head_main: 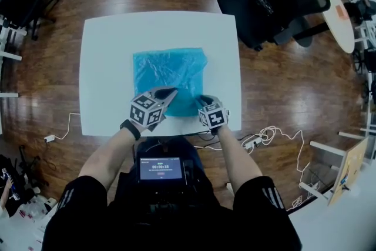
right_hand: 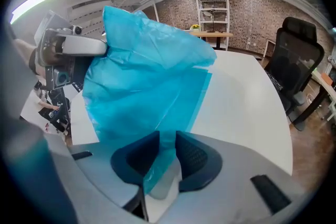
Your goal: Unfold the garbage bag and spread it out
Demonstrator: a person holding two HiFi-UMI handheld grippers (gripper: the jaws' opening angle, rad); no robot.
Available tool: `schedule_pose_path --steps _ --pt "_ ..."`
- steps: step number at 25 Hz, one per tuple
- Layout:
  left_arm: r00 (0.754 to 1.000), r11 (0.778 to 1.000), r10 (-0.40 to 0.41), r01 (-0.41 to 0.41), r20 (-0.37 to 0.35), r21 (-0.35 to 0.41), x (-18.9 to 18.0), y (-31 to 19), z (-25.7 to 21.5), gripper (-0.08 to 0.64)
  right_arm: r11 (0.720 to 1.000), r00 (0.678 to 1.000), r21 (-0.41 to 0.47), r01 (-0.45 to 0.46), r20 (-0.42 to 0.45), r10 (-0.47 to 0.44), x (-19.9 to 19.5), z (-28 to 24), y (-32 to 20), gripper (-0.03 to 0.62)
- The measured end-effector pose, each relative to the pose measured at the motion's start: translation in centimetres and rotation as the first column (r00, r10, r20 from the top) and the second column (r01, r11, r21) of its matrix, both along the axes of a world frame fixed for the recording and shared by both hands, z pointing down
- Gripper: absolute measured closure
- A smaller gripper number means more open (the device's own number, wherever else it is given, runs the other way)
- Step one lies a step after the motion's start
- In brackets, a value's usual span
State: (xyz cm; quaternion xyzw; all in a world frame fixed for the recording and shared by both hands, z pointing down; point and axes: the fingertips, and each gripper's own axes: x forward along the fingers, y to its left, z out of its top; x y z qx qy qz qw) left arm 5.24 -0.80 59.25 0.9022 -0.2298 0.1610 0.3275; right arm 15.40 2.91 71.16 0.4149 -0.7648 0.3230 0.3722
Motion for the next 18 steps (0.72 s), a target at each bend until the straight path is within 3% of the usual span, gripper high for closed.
schedule_pose_path --steps 4,8,12,18 --pt "0.994 0.994 -0.105 0.106 -0.038 0.039 -3.9 -0.7 -1.9 0.56 1.0 1.0 -0.003 -0.005 -0.02 0.005 0.3 0.5 0.1 0.463" --pt "0.966 0.966 -0.248 0.252 -0.075 0.051 -8.8 -1.3 -3.3 0.56 1.0 0.998 -0.009 -0.016 -0.058 0.015 1.2 1.4 0.4 0.463" --pt "0.916 0.92 -0.387 0.391 -0.106 0.023 -13.9 -1.6 -3.5 0.56 1.0 0.998 -0.005 -0.023 -0.06 0.023 0.8 0.8 0.2 0.463" --pt "0.83 0.835 -0.549 0.55 -0.095 -0.014 -20.8 -1.4 -2.6 0.56 0.999 0.996 -0.002 -0.033 -0.088 0.033 1.0 1.0 0.0 0.463"
